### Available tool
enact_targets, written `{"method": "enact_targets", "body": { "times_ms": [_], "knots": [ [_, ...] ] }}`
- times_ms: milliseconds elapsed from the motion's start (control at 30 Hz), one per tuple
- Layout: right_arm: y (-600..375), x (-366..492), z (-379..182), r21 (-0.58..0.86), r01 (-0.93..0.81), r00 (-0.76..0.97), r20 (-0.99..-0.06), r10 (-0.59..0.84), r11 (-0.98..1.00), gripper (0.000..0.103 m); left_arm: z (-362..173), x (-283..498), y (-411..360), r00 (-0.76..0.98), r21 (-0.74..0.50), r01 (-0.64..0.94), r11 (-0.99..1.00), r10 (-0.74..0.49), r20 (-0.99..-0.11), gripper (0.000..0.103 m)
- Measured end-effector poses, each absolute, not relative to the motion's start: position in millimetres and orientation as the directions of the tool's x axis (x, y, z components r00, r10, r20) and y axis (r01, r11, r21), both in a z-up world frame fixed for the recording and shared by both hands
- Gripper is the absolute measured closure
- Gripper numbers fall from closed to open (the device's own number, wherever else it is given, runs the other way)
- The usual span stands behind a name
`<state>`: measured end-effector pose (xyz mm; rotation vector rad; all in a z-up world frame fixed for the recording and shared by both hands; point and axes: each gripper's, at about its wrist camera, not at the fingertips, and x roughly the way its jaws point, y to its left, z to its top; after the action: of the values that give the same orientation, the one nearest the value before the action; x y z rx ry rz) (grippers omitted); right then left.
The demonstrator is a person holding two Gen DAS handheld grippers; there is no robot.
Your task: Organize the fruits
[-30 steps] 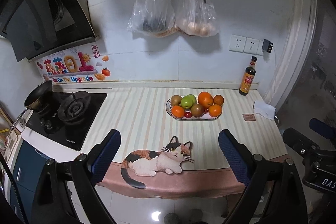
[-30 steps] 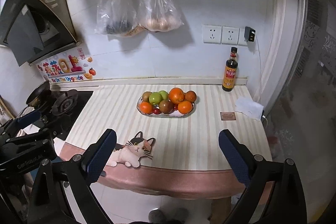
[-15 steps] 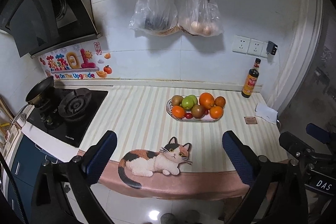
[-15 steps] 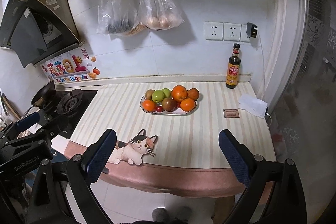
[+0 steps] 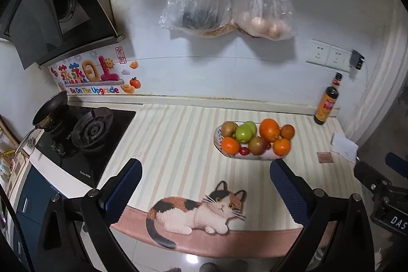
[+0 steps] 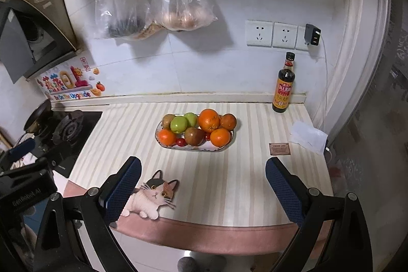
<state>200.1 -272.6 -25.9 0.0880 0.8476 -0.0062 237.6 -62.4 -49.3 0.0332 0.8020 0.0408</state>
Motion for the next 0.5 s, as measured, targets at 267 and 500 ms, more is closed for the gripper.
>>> {"method": "enact_targets", "body": {
  "times_ms": [267, 500],
  "knots": [
    [-273.2, 231.0, -37.5, 0.066, 0.056, 0.650, -0.760, 0.013, 0.996, 0.003, -57.6, 269.6, -58.1, 0.674, 0.046, -0.019, 0.999, 0.046, -0.737, 0.000],
    [-272.8, 243.1, -43.1, 0.065, 0.065, 0.639, -0.769, 0.009, 0.996, 0.003, -61.2, 275.9, -63.3, 0.665, 0.046, 0.007, 0.999, 0.030, -0.746, 0.000]
  ]
}}
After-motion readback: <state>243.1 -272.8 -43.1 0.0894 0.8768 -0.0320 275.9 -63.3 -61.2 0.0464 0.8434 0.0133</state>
